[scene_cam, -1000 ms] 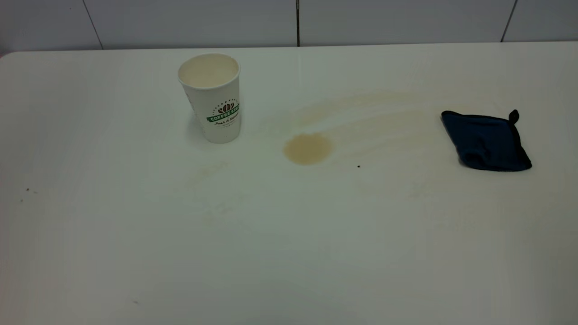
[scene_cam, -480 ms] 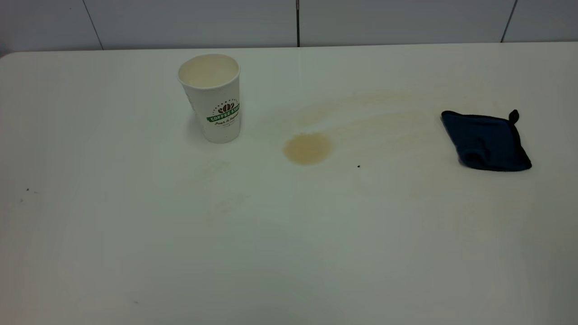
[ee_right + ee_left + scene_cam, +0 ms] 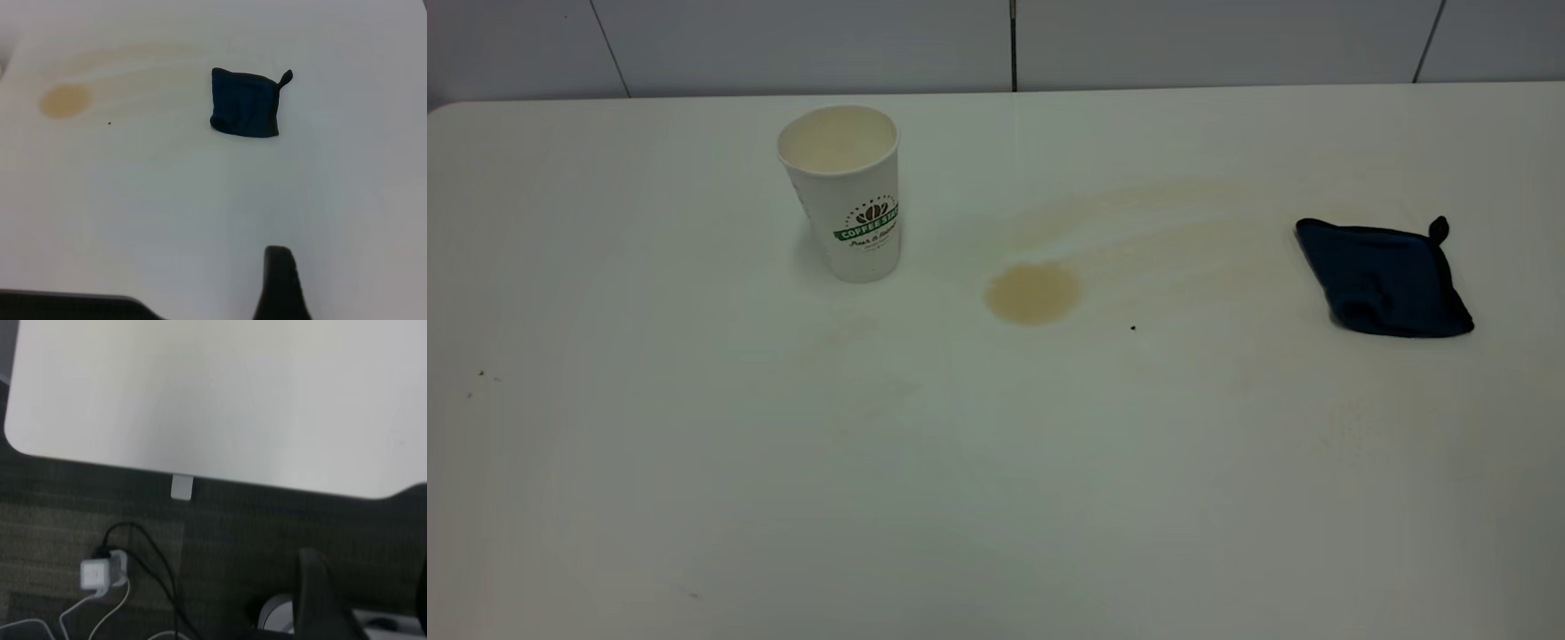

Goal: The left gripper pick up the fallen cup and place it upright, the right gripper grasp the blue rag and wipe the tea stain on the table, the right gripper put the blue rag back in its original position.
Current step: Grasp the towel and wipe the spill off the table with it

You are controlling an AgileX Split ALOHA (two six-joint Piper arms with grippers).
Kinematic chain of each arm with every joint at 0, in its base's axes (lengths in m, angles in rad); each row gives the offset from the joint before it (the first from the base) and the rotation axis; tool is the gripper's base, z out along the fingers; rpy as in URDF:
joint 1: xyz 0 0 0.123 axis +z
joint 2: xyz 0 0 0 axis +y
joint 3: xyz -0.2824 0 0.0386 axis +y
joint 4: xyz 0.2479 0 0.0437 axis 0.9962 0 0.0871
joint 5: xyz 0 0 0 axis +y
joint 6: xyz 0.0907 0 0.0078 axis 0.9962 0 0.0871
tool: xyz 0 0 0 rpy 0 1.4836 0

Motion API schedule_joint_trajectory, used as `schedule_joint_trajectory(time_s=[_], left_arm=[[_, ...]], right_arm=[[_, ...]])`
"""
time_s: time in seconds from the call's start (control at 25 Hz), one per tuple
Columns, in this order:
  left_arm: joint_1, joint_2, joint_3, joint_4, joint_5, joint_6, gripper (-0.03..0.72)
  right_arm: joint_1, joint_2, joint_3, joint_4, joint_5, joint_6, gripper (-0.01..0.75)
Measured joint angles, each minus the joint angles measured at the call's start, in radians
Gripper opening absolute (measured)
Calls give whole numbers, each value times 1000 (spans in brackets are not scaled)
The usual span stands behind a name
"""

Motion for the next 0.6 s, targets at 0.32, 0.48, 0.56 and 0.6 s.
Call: schedule_joint_trajectory(time_s=[0.32, 0.48, 0.56, 0.6], left_arm=[[49, -239, 0, 1, 2, 39, 388], [49, -321, 0, 1, 5, 52, 388], [49, -353, 0, 0, 6, 66, 388], [49, -365, 0, 0, 7, 69, 388]], right_arm=[[0, 0, 0, 0, 0, 0, 584], [0, 0, 0, 0, 0, 0, 584], [0, 0, 0, 0, 0, 0, 584], [0, 0, 0, 0, 0, 0, 584]])
